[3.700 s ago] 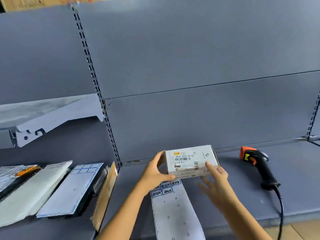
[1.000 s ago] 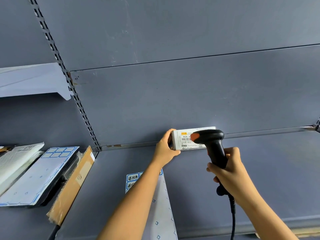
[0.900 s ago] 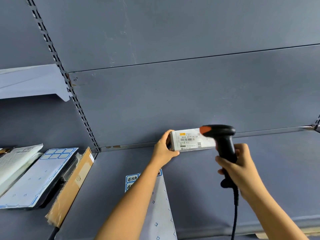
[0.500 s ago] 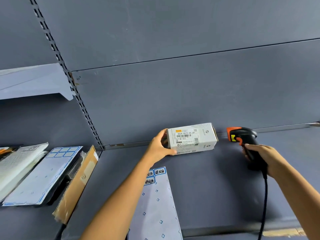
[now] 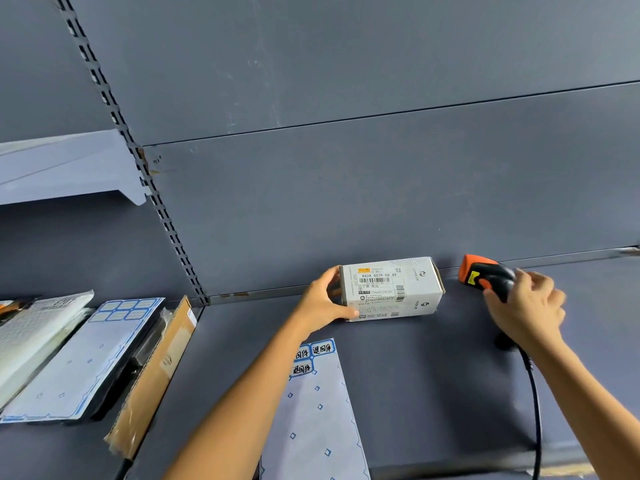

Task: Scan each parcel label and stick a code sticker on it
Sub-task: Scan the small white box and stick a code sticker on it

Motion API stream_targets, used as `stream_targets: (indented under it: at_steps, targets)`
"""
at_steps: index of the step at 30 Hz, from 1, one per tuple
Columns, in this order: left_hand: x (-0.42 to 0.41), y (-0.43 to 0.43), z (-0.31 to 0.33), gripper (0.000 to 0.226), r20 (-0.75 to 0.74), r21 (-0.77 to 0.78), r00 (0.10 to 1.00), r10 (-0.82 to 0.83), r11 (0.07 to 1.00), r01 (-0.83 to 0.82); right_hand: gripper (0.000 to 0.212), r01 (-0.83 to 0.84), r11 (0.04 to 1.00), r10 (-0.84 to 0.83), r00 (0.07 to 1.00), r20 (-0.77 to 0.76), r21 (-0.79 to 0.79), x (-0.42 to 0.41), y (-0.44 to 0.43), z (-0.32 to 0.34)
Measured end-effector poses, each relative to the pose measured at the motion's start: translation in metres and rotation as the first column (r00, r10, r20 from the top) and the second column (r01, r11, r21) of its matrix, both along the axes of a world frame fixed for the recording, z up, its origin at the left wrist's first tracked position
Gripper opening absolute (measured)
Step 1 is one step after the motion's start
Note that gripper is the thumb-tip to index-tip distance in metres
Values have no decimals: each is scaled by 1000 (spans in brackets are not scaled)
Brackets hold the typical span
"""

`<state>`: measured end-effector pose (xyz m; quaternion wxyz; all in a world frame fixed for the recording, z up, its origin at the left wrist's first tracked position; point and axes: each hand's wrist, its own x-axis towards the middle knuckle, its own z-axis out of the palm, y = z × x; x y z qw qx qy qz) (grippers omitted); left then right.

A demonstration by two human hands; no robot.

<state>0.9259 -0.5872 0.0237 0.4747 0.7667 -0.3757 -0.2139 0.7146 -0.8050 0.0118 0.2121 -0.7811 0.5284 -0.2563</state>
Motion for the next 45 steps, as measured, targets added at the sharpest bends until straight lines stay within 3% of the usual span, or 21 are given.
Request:
stream_targets:
  at_steps: [2, 4, 7, 12, 16, 18, 21, 23, 25, 27, 31, 34, 38, 45]
  targets:
    - [2, 0, 0, 74, -9, 8, 1000, -4, 1000, 5, 68, -236, 968, 243, 966, 90, -80, 11, 11, 6]
    - [3, 1, 0, 76, -44, 38, 999, -2, 999, 4, 78, -528, 849, 521, 836, 173, -5, 23, 22, 15]
    - [6, 1, -3, 77, -139, 78, 990, -25, 996, 36, 86, -709, 702, 693, 701, 170, 62, 36, 36, 22]
    - [1, 5, -4, 73, -96, 109, 995, -24, 993, 34, 80, -677, 736, 672, 725, -151, 24, 45, 50, 14]
    - [-1, 13, -4, 78, -38, 143, 999, -23, 989, 28, 81, -642, 766, 630, 750, -202, 2, 45, 53, 6]
    - [1, 24, -7, 78, -7, 177, 1000, 10, 984, -9, 78, -613, 772, 582, 787, -203, -166, 46, 62, 7]
    - [9, 50, -17, 62, 70, 240, 998, 4, 971, -21, 56, -557, 623, 645, 763, -43, -549, 52, 91, 12]
    - [12, 68, -20, 51, 103, 269, 994, -21, 963, -7, 34, -621, 497, 777, 630, -7, -606, 60, 123, 13]
    - [10, 83, -19, 44, 156, 292, 987, -36, 956, -11, 21, -749, 371, 871, 485, -73, -548, 69, 151, 4]
    - [8, 96, -19, 41, 203, 309, 978, -57, 951, -8, 18, -835, 321, 901, 415, -128, -447, 79, 168, -9]
    - [3, 118, -27, 47, 277, 328, 956, -96, 945, 0, 25, -909, 331, 908, 380, -177, -254, 95, 172, -27]
    - [3, 124, -34, 52, 360, 328, 924, -129, 945, 4, 32, -939, 265, 918, 316, -239, -220, 98, 168, -32]
    - [4, 126, -42, 42, 431, 279, 893, -126, 960, 1, 27, -952, 234, 935, 277, -221, -199, 101, 162, -33]
    - [5, 127, -46, 35, 439, 235, 890, -123, 972, 18, 15, -966, 177, 949, 218, -228, -188, 113, 158, -28]
